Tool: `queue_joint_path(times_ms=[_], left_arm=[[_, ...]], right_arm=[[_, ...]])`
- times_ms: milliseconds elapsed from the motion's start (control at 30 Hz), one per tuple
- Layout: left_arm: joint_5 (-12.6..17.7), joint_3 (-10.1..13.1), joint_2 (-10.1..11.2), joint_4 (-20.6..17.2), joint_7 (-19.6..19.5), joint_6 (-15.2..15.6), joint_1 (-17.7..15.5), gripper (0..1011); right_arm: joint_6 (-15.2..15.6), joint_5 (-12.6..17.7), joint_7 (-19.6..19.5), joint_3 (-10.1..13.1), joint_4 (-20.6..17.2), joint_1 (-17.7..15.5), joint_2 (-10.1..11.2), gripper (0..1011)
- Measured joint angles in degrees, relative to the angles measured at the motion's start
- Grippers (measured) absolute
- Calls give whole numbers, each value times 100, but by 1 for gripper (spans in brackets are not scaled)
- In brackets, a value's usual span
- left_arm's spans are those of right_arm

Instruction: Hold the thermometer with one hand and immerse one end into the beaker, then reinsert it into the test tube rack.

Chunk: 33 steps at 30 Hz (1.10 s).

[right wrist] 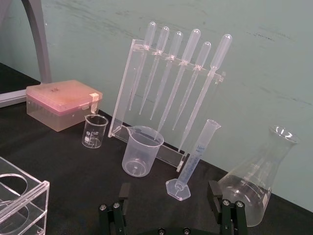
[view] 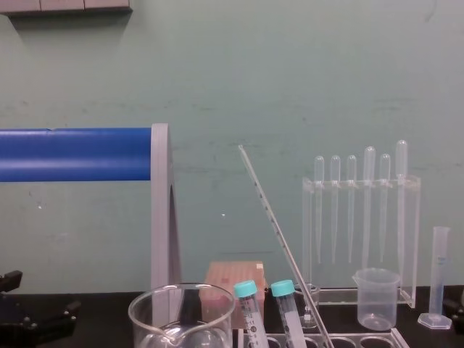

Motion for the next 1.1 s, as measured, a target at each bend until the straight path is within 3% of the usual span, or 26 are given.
queue_joint_path(times_ms=[1100], left_arm=[[0,0,0,0,0,0,0,1008]], right_arm=[[0,0,0,0,0,0,0,1003]])
